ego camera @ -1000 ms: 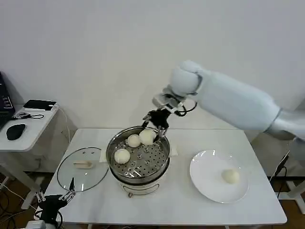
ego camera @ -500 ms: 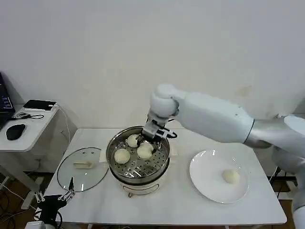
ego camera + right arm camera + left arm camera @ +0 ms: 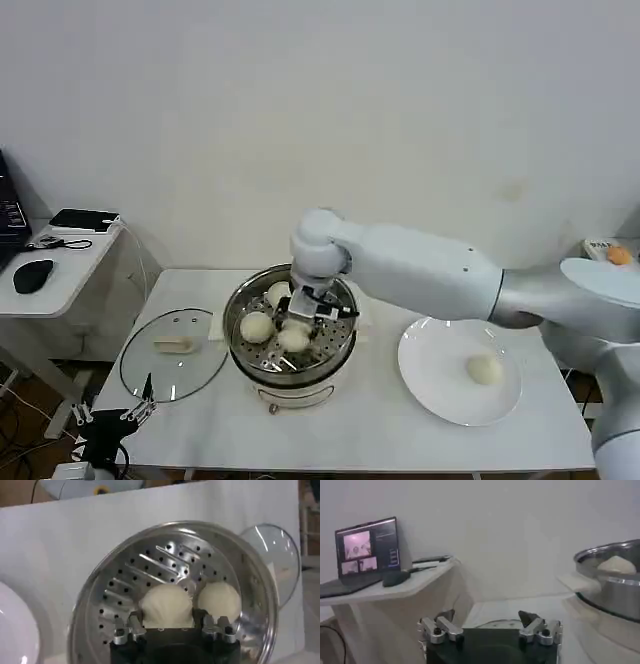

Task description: Take steamed baozi put them in steamer then cover it.

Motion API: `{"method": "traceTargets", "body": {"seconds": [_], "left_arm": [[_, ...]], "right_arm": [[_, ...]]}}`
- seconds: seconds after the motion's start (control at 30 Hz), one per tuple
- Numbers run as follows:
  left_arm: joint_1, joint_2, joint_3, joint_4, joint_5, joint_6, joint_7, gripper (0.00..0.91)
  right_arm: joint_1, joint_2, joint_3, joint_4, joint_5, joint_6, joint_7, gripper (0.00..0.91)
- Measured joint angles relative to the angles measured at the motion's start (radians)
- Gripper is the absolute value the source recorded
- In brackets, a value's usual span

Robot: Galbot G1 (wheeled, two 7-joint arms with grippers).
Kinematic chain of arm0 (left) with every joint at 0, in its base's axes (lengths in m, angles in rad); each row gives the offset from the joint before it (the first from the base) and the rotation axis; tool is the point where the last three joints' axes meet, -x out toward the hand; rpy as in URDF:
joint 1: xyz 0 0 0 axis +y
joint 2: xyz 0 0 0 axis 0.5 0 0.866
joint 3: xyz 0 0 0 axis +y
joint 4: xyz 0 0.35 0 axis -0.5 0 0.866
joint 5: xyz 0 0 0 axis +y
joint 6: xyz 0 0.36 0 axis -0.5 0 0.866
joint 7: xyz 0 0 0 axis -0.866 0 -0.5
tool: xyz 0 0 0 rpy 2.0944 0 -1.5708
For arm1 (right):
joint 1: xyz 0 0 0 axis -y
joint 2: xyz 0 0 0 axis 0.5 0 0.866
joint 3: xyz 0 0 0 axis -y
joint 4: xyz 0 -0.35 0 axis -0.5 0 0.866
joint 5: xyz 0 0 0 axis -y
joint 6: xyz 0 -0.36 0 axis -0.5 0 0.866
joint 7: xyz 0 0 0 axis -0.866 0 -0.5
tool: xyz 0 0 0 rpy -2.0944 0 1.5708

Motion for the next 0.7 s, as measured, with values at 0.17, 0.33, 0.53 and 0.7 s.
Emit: {"method": "traceTargets", "body": {"seconds": [0.17,0.33,0.53,0.7], "left_arm": [[-0.003,-0.002,0.002,0.004,0.000,0.000,0.001,0.907],[-0.003,-0.001,0.003,0.006,0.000,0.000,0.001,0.907],[-0.005,-0.001,0.004,0.010,0.000,0.000,0.001,0.907],[-0.005,0.001,0.003,0.011,0.000,0.000,0.001,0.907]], "right_arm": [[-0.008,0.000,-0.009,0.017,-0.017,0.009,0.000,0.665],[-0.012,0.000,-0.012,0.035,-0.027,0.011,0.002,0.665],[-0.013,0.000,-0.019,0.059,-0.028,0.009,0.004,0.665],[-0.015,0.002,-0.022,0.066,-0.031,0.009,0.006,0.736]]}}
